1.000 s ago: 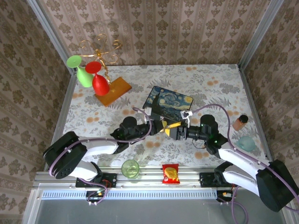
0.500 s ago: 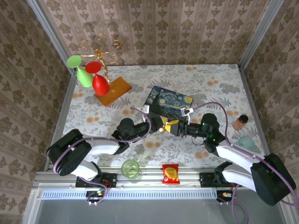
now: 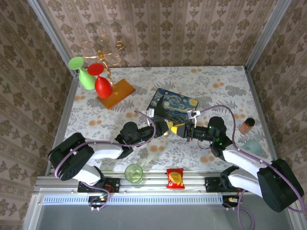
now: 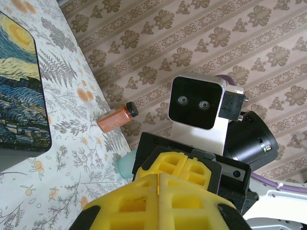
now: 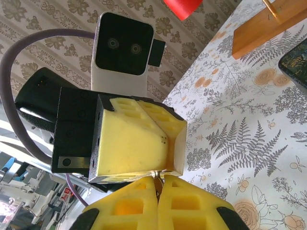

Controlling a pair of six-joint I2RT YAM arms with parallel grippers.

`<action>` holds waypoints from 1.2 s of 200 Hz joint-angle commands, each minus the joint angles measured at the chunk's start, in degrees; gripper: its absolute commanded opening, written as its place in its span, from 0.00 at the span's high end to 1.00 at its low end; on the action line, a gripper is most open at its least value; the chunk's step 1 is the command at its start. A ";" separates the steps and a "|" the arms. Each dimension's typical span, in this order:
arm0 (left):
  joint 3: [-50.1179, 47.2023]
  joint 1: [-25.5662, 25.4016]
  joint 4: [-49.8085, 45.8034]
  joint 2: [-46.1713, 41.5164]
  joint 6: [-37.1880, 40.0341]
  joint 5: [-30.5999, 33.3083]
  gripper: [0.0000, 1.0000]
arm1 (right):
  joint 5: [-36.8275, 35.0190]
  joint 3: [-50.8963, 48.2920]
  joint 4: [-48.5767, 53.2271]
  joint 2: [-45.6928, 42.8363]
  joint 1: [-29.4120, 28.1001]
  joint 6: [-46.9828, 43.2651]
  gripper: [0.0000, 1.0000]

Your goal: Unlock the padlock with the key

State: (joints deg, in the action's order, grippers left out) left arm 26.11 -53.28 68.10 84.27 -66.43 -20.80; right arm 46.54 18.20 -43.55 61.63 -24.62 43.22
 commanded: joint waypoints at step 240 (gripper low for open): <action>14.16 2.81 -43.42 11.60 30.22 11.90 0.35 | -15.78 -5.64 33.01 -11.49 1.78 -10.27 1.00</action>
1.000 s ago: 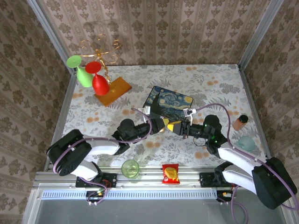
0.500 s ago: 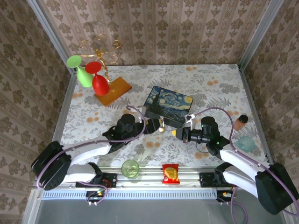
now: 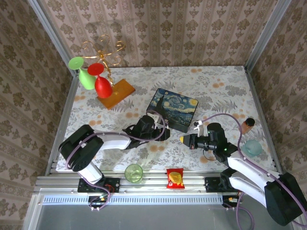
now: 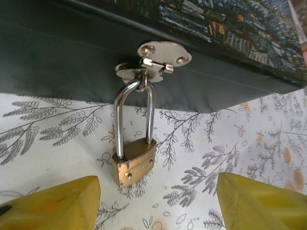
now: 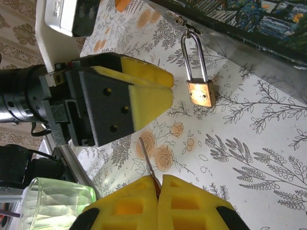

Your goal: Unlock the padlock with the key

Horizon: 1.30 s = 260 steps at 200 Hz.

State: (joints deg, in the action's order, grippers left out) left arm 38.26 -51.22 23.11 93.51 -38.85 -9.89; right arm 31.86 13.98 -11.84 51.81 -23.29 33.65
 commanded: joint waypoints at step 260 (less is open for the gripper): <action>-1.13 2.81 23.01 7.50 -17.12 -8.15 1.00 | 3.66 -4.38 -27.49 24.84 1.05 15.55 1.00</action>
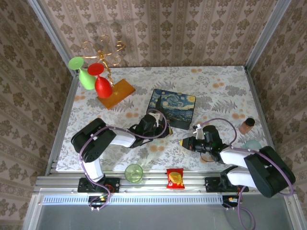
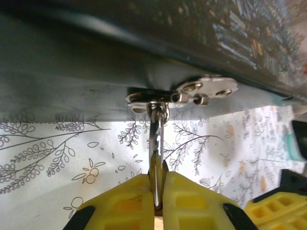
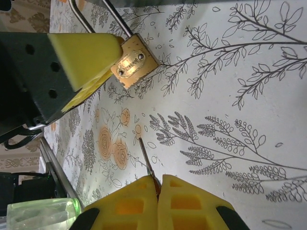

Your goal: Unlock the padlock with the key

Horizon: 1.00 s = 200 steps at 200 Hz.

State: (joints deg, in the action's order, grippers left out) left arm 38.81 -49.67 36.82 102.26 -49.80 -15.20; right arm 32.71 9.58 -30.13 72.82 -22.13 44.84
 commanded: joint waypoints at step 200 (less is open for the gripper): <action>-6.30 4.71 36.61 3.54 -23.71 -7.65 1.00 | 13.64 1.17 -43.34 22.17 5.48 20.95 1.00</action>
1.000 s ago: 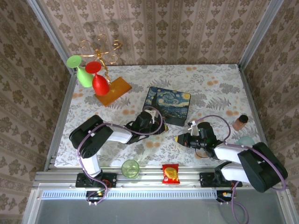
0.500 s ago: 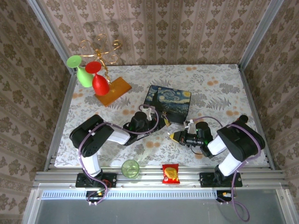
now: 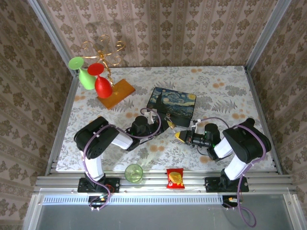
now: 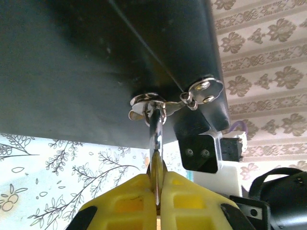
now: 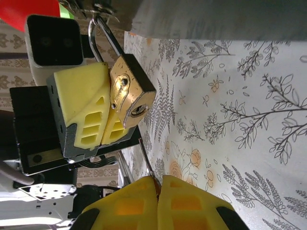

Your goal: Unlock the padlock with the key

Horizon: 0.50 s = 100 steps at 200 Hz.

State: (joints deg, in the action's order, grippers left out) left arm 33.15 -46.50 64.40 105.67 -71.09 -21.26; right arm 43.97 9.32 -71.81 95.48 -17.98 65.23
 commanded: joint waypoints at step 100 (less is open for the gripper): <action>-0.76 -0.42 9.03 -0.47 -2.41 -2.05 1.00 | 3.32 3.50 -1.82 1.06 2.24 1.04 1.00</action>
State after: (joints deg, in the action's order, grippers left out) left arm 32.32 -46.44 67.44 106.08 -73.36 -21.89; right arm 45.60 11.29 -72.01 95.55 -16.21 66.28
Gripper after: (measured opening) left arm 0.074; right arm 0.062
